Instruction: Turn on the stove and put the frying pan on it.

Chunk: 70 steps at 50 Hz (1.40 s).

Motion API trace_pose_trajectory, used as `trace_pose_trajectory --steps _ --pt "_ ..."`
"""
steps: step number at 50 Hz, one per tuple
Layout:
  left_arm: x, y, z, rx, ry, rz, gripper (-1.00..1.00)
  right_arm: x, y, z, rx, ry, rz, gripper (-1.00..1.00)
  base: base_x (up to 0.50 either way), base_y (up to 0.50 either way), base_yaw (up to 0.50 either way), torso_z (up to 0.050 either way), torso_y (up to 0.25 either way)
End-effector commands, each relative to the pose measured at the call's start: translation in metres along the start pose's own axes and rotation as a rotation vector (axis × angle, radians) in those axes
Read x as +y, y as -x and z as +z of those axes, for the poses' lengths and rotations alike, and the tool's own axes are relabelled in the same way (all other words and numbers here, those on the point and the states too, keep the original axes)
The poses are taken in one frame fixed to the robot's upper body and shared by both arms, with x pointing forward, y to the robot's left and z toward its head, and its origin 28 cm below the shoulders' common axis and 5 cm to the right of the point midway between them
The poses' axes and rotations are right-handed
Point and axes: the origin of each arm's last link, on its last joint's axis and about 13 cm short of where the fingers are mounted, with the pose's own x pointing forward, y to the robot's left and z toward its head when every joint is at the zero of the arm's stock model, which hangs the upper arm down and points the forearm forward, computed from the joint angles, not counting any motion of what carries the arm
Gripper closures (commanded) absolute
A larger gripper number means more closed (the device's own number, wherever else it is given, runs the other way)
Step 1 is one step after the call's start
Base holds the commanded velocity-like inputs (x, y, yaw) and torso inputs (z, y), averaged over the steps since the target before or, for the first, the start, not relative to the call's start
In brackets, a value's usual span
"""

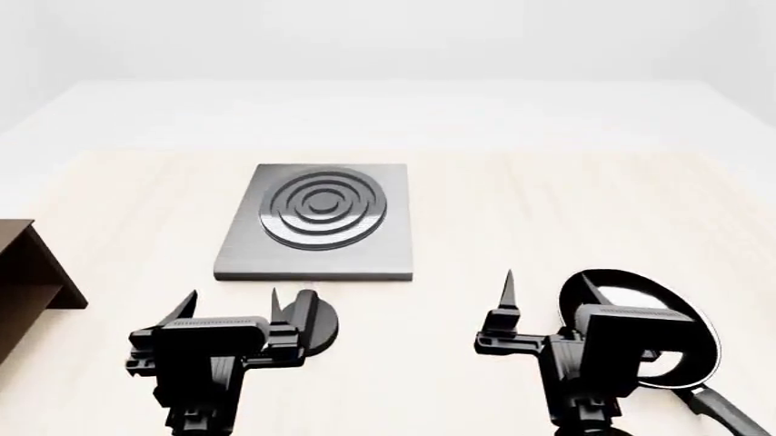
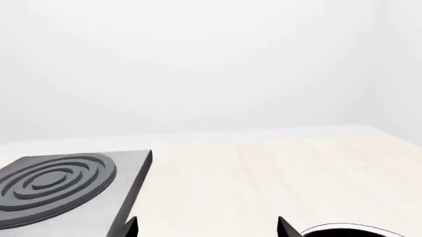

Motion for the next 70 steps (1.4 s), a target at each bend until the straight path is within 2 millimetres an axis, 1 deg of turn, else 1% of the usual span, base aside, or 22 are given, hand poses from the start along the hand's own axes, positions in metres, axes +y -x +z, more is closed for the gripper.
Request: trace_pose_trajectory --steps 1,6,13,14,20,30,38,47,55,59,65,70 --pt "0.001 -0.001 -0.002 0.007 -0.004 0.005 -1.00 0.000 0.000 -0.003 0.014 0.019 -0.003 -1.00 0.00 0.00 0.00 0.000 0.000" --pt "0.004 -0.002 -0.006 0.015 -0.018 0.019 -1.00 0.000 0.000 -0.003 0.015 0.019 0.000 -1.00 0.00 0.00 0.00 0.000 0.000" --pt "0.011 -0.002 -0.023 0.067 -0.031 0.050 -1.00 0.001 0.000 -0.004 0.018 0.021 0.003 -1.00 0.00 0.00 0.00 0.000 0.000" --pt "0.011 -0.002 -0.023 0.067 -0.031 0.050 -1.00 0.001 0.000 -0.005 0.018 0.022 0.003 -1.00 0.00 0.00 0.00 0.000 0.000" --pt "0.016 -0.005 -0.036 0.092 -0.037 0.085 -1.00 0.001 0.000 -0.006 0.023 0.025 0.007 -1.00 0.00 0.00 0.00 0.000 0.000" --pt "0.015 -0.004 -0.050 0.132 -0.053 0.091 -1.00 0.001 0.000 -0.007 0.029 0.027 0.010 -1.00 0.00 0.00 0.00 0.000 0.000" --pt "0.015 -0.006 -0.054 0.136 -0.064 0.092 -1.00 0.001 0.001 -0.008 0.029 0.028 0.012 -1.00 0.00 0.00 0.00 0.000 0.000" --pt "0.010 -0.019 -0.055 0.129 -0.069 0.077 -1.00 0.001 0.002 -0.009 0.026 0.033 0.013 -1.00 0.00 0.00 0.00 0.000 0.000" --pt "0.007 -0.023 -0.061 0.146 -0.076 0.065 -1.00 0.000 0.003 -0.011 0.029 0.034 0.017 -1.00 0.00 0.00 0.00 0.000 0.000" --pt "0.005 -0.025 -0.061 0.145 -0.076 0.058 -1.00 0.001 0.004 -0.011 0.028 0.035 0.022 -1.00 0.00 0.00 0.00 0.000 0.000" --pt "-0.002 -0.029 -0.067 0.165 -0.081 0.010 -1.00 0.000 0.003 -0.009 0.025 0.033 0.019 -1.00 0.00 0.00 0.00 0.000 0.000" --pt "-0.012 -0.027 -0.065 0.167 -0.083 -0.042 -1.00 0.000 0.003 -0.010 0.025 0.033 0.019 -1.00 0.00 0.00 0.00 0.000 0.000"
